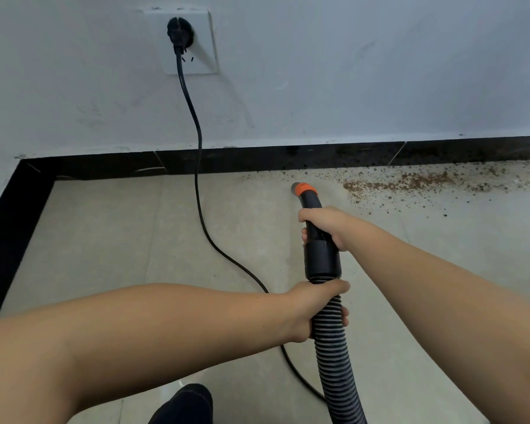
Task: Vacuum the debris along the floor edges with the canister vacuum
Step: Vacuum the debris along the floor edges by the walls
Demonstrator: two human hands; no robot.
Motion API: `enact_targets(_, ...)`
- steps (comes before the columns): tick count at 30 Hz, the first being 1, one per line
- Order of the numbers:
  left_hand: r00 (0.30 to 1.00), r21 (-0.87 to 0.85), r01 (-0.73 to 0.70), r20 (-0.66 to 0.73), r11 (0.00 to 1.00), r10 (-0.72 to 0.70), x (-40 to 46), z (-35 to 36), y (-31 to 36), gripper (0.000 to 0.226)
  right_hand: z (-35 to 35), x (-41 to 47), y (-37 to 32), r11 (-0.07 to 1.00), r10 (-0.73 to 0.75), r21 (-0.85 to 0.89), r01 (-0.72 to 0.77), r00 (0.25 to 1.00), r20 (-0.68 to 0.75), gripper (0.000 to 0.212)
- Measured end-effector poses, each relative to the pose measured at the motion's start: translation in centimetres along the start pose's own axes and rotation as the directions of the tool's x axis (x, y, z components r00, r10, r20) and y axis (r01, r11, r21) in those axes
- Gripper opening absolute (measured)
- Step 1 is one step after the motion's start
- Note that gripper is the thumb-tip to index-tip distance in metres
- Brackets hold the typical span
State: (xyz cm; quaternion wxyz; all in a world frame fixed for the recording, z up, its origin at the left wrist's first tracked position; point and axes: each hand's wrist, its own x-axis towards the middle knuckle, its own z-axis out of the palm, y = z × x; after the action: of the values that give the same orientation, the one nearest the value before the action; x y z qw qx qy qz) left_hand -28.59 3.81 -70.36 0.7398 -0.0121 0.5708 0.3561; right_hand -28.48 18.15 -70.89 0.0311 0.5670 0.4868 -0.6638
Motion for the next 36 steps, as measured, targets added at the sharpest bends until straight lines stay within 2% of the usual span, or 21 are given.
enact_targets(4,1.000,0.019,-0.018,0.014,1.000,0.018,-0.3,-0.2,0.2,0.019,0.1,-0.1,-0.2,1.000,-0.002,0.006,0.001,1.000,0.023,0.013)
enact_targets(11,0.997,0.143,-0.025,0.075,0.989,0.014,0.8,2.1,1.5,0.018,-4.6,0.2,0.9,0.989,0.046,0.141,-0.035,0.996,-0.079,0.020)
enact_targets(17,0.998,0.103,-0.013,0.059,0.995,0.007,2.0,1.5,1.7,0.018,-4.1,1.3,0.4,0.986,0.038,0.168,-0.020,0.994,-0.101,0.020)
enact_targets(26,0.999,-0.013,-0.037,-0.001,0.999,0.037,2.0,-0.5,1.1,0.019,-0.6,1.9,-0.8,0.999,-0.003,0.047,0.004,1.000,-0.019,0.013)
enact_targets(36,0.999,0.081,-0.033,0.031,0.996,0.030,2.9,1.0,2.7,0.018,-3.7,2.6,-0.7,0.990,0.020,0.139,-0.004,0.994,-0.112,0.019)
